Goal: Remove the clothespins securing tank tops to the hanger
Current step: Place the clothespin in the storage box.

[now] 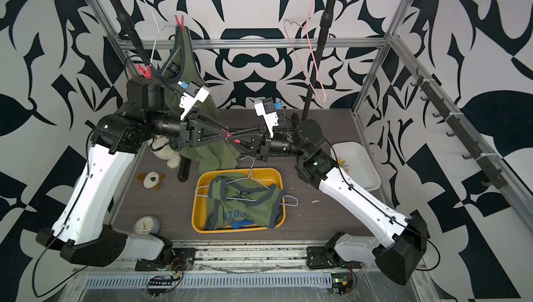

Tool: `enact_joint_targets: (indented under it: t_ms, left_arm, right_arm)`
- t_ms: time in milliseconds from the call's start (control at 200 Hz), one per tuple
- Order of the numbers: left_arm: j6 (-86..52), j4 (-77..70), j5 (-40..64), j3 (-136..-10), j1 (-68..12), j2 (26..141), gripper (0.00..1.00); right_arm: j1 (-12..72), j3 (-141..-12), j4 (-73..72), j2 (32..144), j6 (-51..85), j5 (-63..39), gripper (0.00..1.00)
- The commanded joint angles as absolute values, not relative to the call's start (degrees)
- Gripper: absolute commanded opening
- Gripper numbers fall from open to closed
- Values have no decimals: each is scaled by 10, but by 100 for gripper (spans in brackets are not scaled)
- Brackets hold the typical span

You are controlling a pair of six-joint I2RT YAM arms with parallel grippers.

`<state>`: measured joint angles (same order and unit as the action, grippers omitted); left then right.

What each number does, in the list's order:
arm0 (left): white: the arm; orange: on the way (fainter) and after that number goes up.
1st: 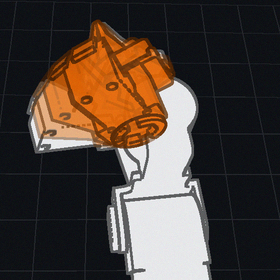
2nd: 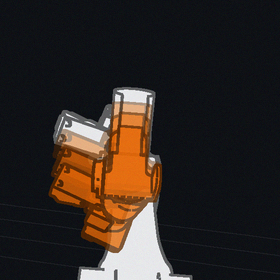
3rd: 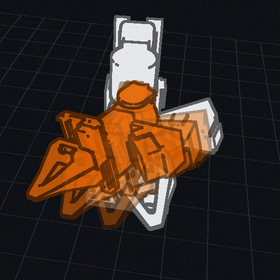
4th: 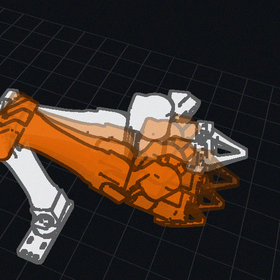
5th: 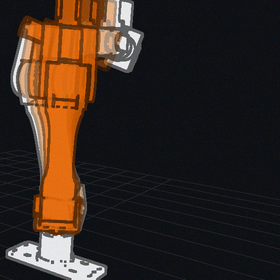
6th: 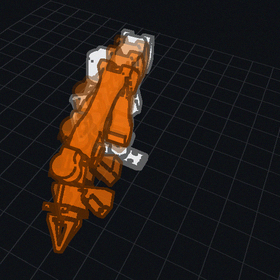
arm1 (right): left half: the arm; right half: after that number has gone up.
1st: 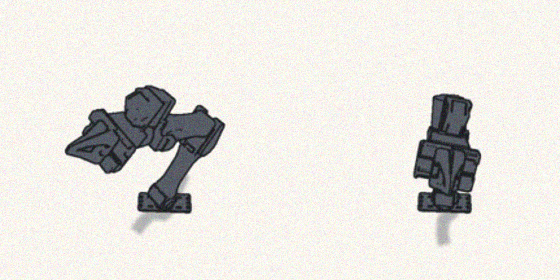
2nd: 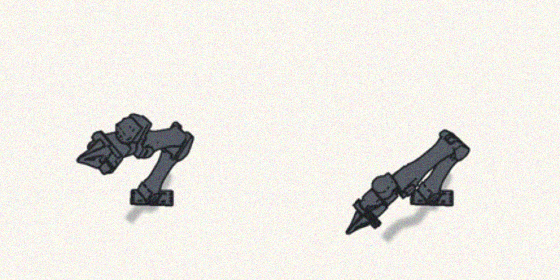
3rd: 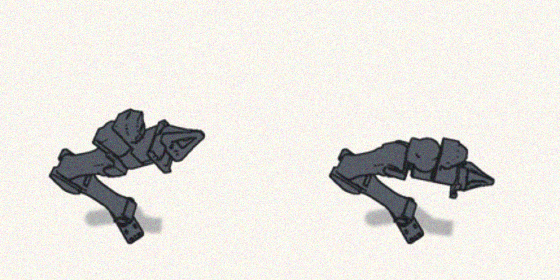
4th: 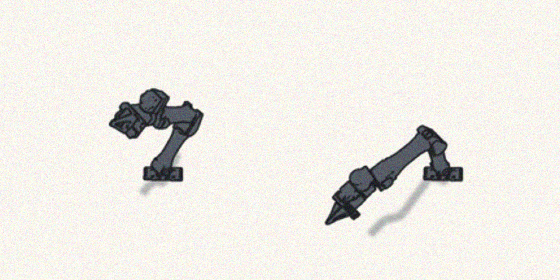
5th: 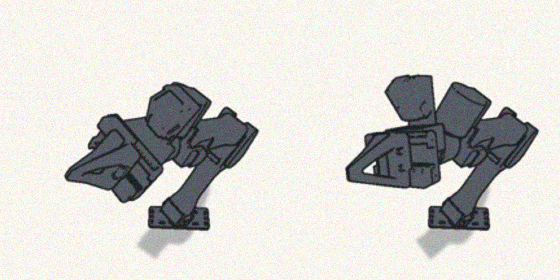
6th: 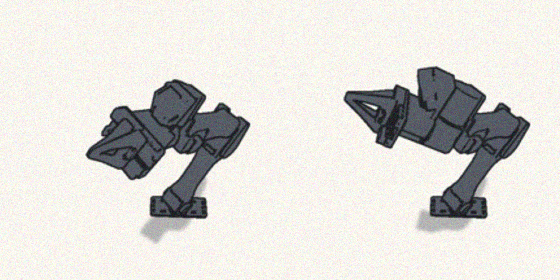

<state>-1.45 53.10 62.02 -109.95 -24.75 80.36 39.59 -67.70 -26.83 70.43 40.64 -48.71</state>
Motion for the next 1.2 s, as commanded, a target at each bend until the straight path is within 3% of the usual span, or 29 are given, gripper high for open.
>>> enact_joint_targets:
  t_ms: [0, 120, 230, 415, 625, 865, 1195]
  left_arm:
    - [-9, 532, 617, -1101, -245, 796, 50]
    - [11, 550, 573, -1127, -241, 792, 59]
    - [0, 556, 463, -1151, -240, 787, 62]
    - [30, 565, 363, -1133, -237, 752, 69]
    - [64, 577, 336, -1095, -237, 704, 73]
    - [96, 581, 329, -1051, -237, 679, 74]
    - [112, 575, 340, -1016, -237, 677, 76]
  right_arm:
    - [399, -701, -280, 687, 393, -476, 0]
    - [399, -696, -220, 662, 344, -451, 0]
    - [385, -674, -153, 625, 303, -415, 0]
    - [253, -615, -100, 574, 341, -379, 0]
    - [122, -560, 87, 538, 284, -158, 0]
    - [-72, -493, 105, 596, 335, -86, 0]
    - [-150, -498, 91, 763, 343, -29, 0]
